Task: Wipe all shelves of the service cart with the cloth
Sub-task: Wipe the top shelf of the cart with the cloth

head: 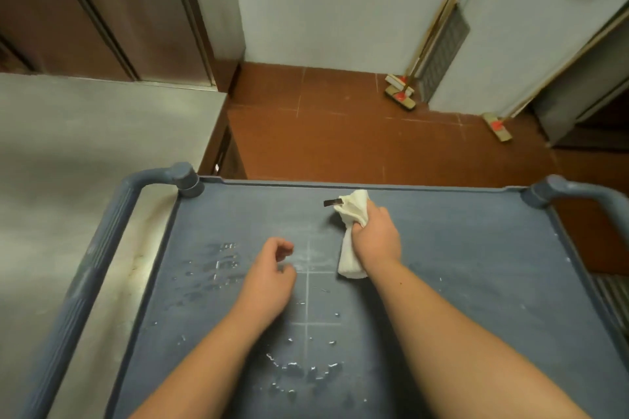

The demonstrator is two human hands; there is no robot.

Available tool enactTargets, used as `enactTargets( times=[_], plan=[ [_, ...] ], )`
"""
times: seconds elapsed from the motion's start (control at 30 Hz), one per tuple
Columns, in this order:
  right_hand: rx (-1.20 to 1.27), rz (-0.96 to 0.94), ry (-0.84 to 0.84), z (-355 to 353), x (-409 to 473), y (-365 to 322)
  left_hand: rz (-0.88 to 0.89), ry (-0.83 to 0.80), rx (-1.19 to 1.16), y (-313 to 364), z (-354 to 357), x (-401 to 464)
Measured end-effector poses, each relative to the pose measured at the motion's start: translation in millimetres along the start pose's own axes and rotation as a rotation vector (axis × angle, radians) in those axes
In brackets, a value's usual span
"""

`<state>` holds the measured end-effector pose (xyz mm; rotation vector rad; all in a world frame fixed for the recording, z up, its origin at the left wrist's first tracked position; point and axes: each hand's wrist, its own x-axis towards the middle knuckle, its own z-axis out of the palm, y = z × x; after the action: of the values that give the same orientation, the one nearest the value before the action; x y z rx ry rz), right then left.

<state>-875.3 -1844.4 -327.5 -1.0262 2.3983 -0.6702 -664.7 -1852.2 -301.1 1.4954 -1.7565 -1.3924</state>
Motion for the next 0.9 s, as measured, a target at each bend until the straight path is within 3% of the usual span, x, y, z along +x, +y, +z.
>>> enactTargets(
  times=[0.27, 0.47, 0.63, 0.9],
  plan=[
    [-0.014, 0.149, 0.091, -140, 33, 166, 0.06, -0.119, 0.037, 74, 161, -3],
    [-0.139, 0.284, 0.187, -230, 46, 259, 0.059, -0.152, 0.053, 107, 232, -7],
    [-0.205, 0.239, 0.188, -249, 42, 289, 0.046, -0.166, 0.102, 113, 247, -8],
    [-0.008, 0.235, 0.167, -205, 35, 262, 0.019, -0.099, 0.095, 93, 209, -7]
  ],
)
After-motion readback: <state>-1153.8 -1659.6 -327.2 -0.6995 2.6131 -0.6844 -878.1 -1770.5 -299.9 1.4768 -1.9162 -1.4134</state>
